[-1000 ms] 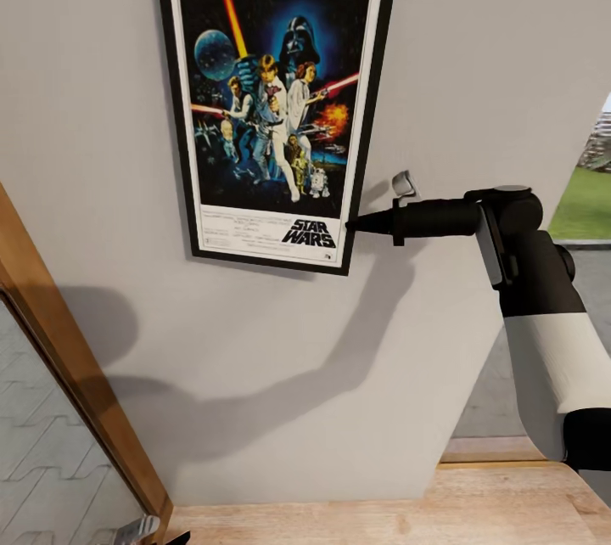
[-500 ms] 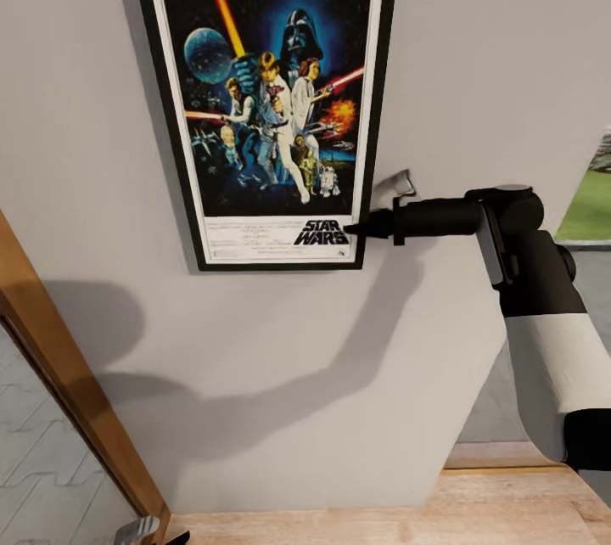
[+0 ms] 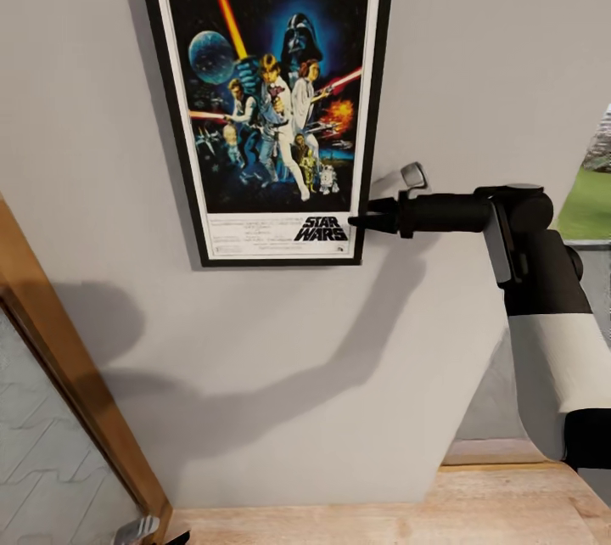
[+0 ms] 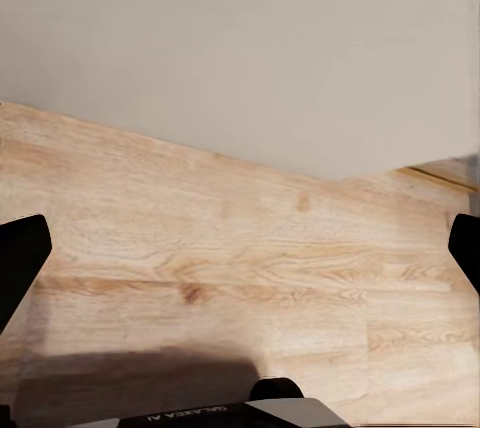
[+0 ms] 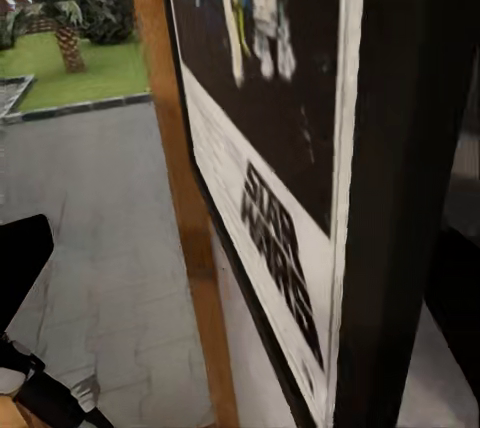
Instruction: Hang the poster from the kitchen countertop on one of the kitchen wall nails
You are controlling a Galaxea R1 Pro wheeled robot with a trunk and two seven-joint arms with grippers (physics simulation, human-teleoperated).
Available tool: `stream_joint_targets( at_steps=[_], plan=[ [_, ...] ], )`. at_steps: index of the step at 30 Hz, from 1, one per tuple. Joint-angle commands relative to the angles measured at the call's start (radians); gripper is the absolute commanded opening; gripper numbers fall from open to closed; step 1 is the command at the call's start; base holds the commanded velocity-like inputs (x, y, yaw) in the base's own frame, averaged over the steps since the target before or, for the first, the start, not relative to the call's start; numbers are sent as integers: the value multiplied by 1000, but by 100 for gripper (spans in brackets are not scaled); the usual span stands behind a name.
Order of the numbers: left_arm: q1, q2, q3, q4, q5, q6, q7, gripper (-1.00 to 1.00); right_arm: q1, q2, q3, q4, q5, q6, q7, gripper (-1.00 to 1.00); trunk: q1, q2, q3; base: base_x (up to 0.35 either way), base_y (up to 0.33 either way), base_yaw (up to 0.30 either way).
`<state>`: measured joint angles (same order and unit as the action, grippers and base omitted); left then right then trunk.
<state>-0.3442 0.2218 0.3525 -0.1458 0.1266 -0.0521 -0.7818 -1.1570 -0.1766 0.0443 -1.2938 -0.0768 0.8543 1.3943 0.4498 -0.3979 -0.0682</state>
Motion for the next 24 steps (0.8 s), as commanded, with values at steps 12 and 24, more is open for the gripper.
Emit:
stream_joint_targets(
  at_steps=[12, 24],
  plan=[
    [-1, 0, -8, 2, 10, -5, -2, 100, 363, -8, 0, -118, -23, -13, 0, 100, 0, -2, -1, -58, 0, 0],
    [-1, -1, -7, 6, -4, -1, 1, 100, 920, -9, -110, 76, -12, -442, -11, 100, 0, -2, 18, -75, 0, 0]
  ],
)
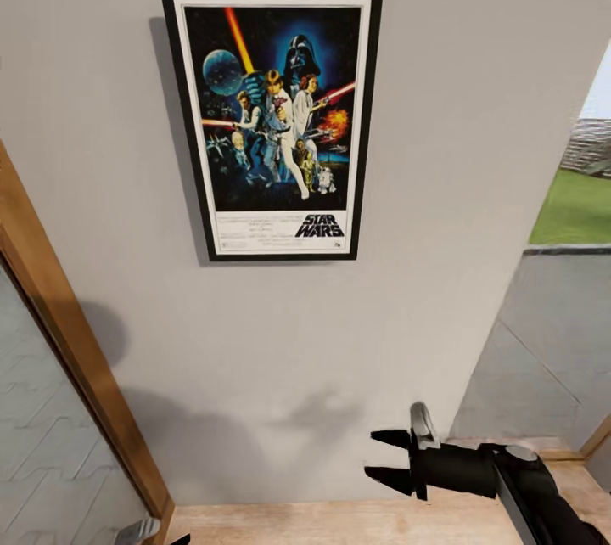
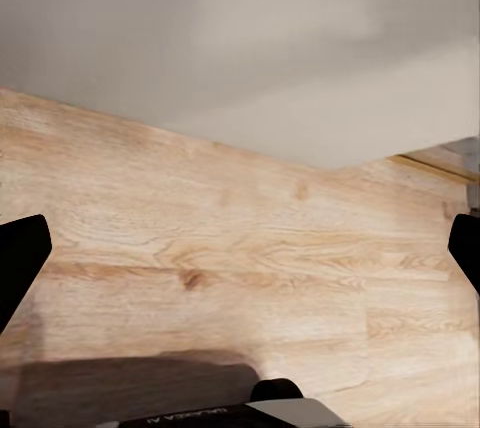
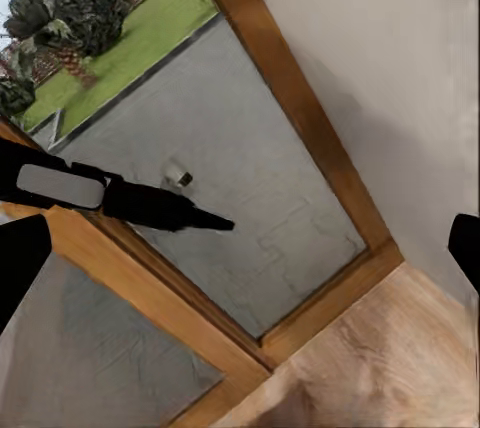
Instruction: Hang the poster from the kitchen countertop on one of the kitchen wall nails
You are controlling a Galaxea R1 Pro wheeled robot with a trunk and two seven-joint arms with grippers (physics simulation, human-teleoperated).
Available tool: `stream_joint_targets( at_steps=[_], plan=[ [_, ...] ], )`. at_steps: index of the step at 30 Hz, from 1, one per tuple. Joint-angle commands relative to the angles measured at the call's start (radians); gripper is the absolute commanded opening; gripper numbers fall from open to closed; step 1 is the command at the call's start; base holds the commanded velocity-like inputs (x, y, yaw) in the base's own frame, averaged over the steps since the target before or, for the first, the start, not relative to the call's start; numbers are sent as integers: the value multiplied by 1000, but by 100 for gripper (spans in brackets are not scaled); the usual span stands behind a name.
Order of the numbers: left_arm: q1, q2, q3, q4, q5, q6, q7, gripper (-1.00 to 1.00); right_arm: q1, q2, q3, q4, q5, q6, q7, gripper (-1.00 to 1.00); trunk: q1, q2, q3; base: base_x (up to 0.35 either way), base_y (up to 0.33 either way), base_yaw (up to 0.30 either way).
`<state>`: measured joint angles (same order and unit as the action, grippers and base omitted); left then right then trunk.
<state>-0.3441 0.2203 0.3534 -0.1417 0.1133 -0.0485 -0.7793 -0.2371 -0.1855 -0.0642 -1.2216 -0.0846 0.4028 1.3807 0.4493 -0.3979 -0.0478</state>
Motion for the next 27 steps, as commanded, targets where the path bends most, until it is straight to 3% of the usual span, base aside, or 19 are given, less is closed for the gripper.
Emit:
stream_joint_targets(
  at_steps=[1, 2, 4, 7, 11, 12, 17, 21, 22, 26, 27],
  plan=[
    [-1, 1, -8, 3, 6, -5, -1, 100, 6, 0, -22, 40, -1, -12, 3, 100, 1, -2, 0, -2, 0, 0],
    [-1, 1, -8, 3, 2, -5, -1, 100, 15, -1, -55, 119, 6, -60, 3, 100, 1, -2, 1, -1, 0, 0],
    [-1, 1, -7, 5, -15, -5, 2, 100, 23, -3, -84, 239, 26, -139, -3, 100, 1, -2, 5, 0, 0, 0],
    [-1, 1, -7, 7, -30, -5, 3, 100, 27, -4, -99, 346, 50, -214, -40, 100, 1, -2, 10, 0, 0, 0],
    [-1, 2, -7, 36, -49, -6, 9, 100, 31, -4, -108, 591, 82, -351, -240, 100, 1, -2, 16, 0, 0, 0],
    [-1, 2, -7, 36, -49, -6, 9, 100, 31, -4, -108, 591, 82, -351, -240, 100, 1, -2, 18, 0, 0, 0],
    [-1, 2, -7, 53, -56, -6, 12, 100, 31, -2, -106, 743, 88, -413, -370, 100, 1, -2, 26, 0, 0, 0],
    [-1, 2, -7, 55, -58, -7, 13, 100, 31, -1, -105, 807, 89, -425, -453, 100, 1, -2, 33, 0, 0, 0],
    [-1, 1, -7, 57, -58, -7, 13, 100, 32, 2, -105, 872, 89, -430, -562, 100, 1, -2, 35, 0, 0, 0],
    [-1, 1, -7, 58, -59, -7, 14, 100, 32, 7, -105, 920, 89, -432, -685, 100, 1, -2, 41, 0, 0, 0],
    [-1, 1, -7, 58, -59, -7, 14, 100, 32, 12, -105, 937, 88, -432, -746, 100, 1, -2, 43, 0, 0, 0]
  ],
)
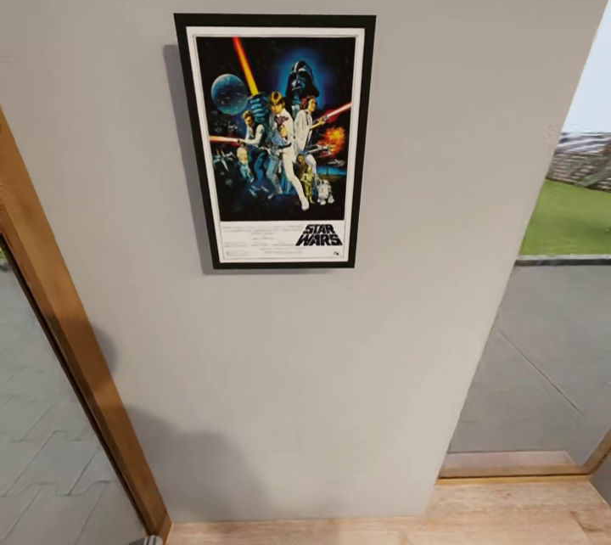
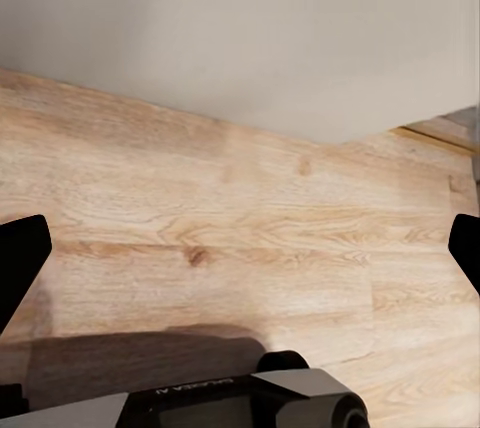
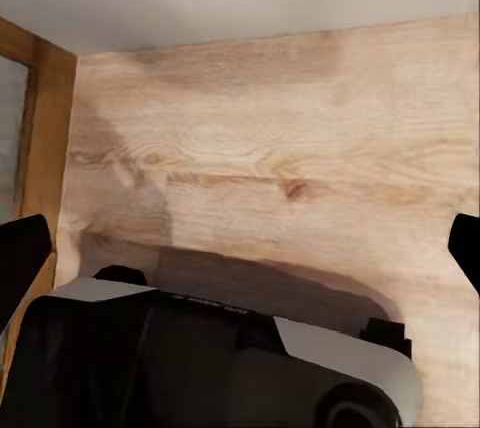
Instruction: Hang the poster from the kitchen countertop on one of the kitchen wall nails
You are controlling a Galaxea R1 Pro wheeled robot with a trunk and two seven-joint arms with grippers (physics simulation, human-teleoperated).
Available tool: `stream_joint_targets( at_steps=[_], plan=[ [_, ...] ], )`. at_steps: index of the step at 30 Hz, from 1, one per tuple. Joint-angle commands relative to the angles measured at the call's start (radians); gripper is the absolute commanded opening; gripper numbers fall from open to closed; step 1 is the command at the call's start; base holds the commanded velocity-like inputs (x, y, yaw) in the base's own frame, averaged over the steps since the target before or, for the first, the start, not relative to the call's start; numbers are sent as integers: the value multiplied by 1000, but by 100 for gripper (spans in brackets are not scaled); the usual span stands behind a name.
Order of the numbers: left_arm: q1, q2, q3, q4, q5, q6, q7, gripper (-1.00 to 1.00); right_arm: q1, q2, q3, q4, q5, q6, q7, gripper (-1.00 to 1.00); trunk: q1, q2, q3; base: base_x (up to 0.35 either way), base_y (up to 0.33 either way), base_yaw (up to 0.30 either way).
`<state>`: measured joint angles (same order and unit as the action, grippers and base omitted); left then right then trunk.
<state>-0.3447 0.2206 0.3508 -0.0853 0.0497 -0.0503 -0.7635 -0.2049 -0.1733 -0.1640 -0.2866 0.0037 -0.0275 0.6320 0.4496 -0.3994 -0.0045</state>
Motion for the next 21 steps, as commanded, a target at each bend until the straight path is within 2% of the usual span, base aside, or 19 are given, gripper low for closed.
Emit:
stream_joint_targets(
  at_steps=[1, 3, 4, 7, 10, 12, 15, 21],
  plan=[
    [0, 0, -4, 2, 5, -5, -2, 100, -1, 4, -5, 8, 0, -2, -24, 100, 0, -1, 1, 0, 0, 0],
    [0, 0, -4, 2, 5, -5, -2, 100, -1, 19, -5, 22, 0, -4, -112, 100, 0, -1, 5, 0, 0, 0],
    [0, 0, -4, 2, 5, -5, -2, 100, -1, 22, -5, 24, 0, -4, -130, 100, 0, -1, 6, 0, 0, 0],
    [0, 0, -4, 3, 5, -5, -2, 100, -1, 41, -4, 31, -1, -4, -245, 100, 0, -1, 11, 0, 0, 0],
    [0, 0, -4, 3, 5, -5, -2, 100, -1, 46, -4, 32, -1, -12, -266, 100, 0, -1, 16, 0, 0, 0],
    [0, 0, -4, 3, 5, -5, -2, 100, -1, 49, -6, 34, -1, -59, -279, 100, 0, -1, 20, 0, 0, 0],
    [0, 0, -4, 3, 5, -5, -2, 100, -1, 50, -6, 35, -1, -68, -281, 100, 0, -1, 24, 0, 0, 0],
    [0, 0, -4, 3, 4, -5, -2, 100, -1, 48, -8, 189, -3, -75, -283, 100, 0, -1, 25, 0, 0, 0]
  ],
)
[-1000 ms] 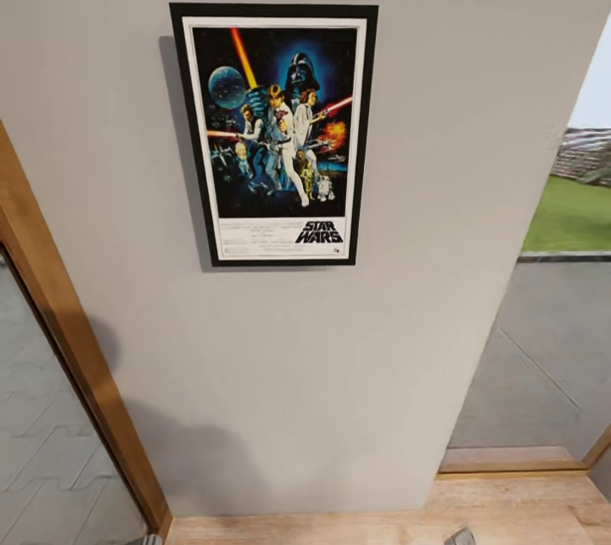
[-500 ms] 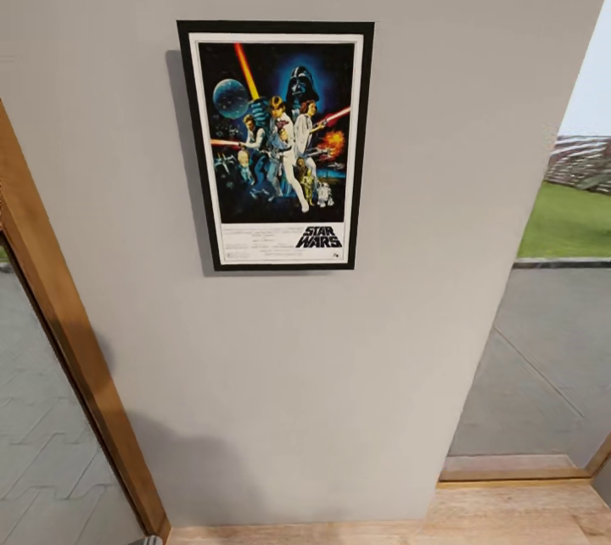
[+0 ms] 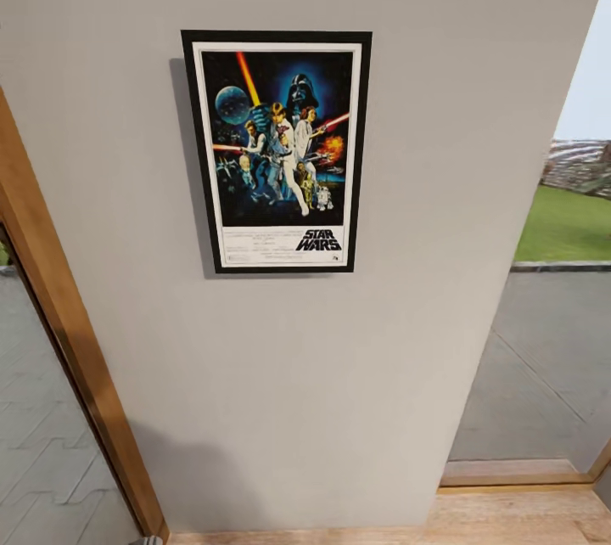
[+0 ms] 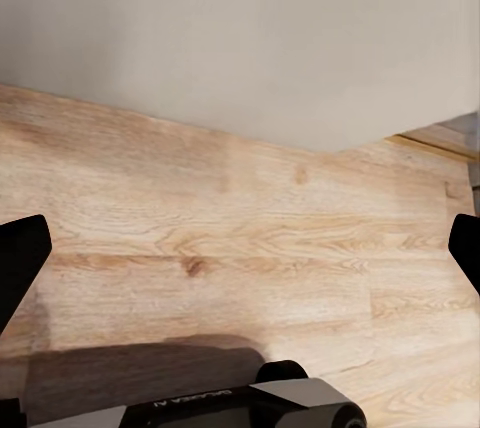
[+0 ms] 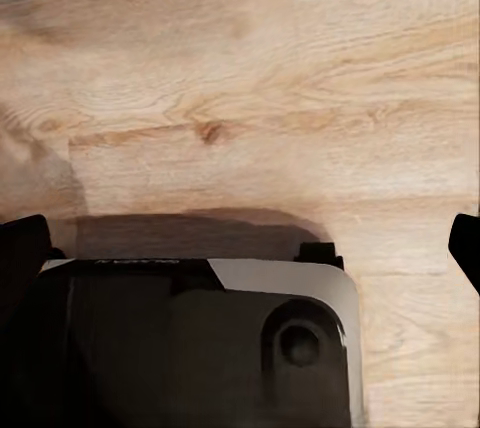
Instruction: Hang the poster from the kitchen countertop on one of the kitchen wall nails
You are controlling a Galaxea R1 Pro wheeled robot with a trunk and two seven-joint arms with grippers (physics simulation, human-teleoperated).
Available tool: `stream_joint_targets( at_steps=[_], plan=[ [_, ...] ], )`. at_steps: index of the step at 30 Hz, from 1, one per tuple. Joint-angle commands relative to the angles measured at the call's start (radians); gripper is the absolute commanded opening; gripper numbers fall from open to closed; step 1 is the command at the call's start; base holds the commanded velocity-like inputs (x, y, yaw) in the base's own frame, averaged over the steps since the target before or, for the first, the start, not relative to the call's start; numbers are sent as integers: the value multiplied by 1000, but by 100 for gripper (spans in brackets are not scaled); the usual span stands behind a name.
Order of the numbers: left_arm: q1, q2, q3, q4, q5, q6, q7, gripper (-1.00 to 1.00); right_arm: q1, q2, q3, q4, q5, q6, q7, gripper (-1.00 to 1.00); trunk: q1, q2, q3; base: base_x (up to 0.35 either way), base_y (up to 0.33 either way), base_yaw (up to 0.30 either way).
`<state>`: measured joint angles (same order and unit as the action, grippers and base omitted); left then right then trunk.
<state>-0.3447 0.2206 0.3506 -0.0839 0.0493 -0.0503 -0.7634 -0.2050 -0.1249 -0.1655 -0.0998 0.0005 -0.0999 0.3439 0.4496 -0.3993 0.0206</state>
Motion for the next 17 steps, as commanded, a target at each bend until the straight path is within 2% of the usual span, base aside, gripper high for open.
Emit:
stream_joint_targets(
  at_steps=[1, 5, 17],
  plan=[
    [0, 0, -4, 2, 5, -5, -2, 100, -1, -1, -7, 18, 0, -2, 5, 100, 0, -1, 0, 0, 0, 0],
    [0, 1, -4, 2, 5, -5, -2, 100, -1, -1, -6, 87, -1, -3, 4, 100, 0, -1, 0, 0, 0, 0],
    [0, 0, -4, 3, 5, -5, -2, 100, -1, -1, -6, 112, -2, -4, 4, 100, 0, -1, 0, 0, 0, 0]
  ],
)
